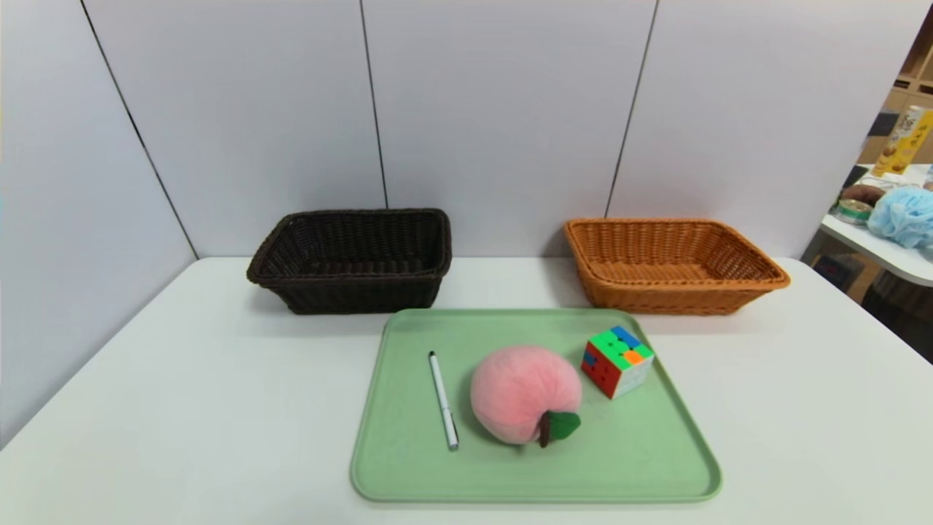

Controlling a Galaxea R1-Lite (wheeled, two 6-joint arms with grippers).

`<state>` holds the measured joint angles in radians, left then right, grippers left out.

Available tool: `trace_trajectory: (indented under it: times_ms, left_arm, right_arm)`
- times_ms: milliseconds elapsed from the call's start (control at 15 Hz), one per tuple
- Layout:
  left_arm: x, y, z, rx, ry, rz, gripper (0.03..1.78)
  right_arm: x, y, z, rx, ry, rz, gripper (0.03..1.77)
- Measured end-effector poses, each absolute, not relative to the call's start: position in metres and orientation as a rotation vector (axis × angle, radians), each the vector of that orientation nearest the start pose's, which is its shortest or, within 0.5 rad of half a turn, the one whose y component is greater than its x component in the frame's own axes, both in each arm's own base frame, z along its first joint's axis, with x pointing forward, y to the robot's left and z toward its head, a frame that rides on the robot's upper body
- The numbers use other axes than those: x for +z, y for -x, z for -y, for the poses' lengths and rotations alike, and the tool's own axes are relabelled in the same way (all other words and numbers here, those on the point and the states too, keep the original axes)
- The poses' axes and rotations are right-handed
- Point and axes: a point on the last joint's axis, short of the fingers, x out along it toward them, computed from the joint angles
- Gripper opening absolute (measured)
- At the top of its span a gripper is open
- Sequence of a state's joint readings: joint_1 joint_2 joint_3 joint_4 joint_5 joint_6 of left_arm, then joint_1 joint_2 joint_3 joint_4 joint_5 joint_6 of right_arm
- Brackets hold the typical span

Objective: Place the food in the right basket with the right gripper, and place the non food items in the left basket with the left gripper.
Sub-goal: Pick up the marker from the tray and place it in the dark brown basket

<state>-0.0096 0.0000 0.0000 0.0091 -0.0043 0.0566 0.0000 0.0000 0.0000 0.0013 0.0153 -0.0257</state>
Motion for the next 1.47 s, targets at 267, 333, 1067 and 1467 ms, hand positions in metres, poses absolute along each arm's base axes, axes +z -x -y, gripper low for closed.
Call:
trace_trajectory:
  times_ms: [267,333,1067,1467]
  left_arm:
    - [0.0746,0.0228,-0.0001,-0.015,-0.056,-0.009,1.69]
    - [0.0745,0.0228,-0.0001,-0.015,-0.058,-0.009,1.69]
    - [0.0745,0.0228,0.0001,-0.023,-0.056,-0.009,1.69]
    - [0.0749,0.0228,0.0004,-0.040,-0.093,-0.003,1.69]
  right_arm:
    - [0.0753,0.0228,-0.0003,0.014,0.024,-0.002,1.70]
    - [0.0753,0.0228,-0.0003,0.015,0.024,-0.002,1.70]
    - [0.0754,0.0228,-0.0003,0.015,0.029,-0.001,1.70]
    - [0.0756,0.0229,-0.0003,0.015,0.027,-0.001,1.70]
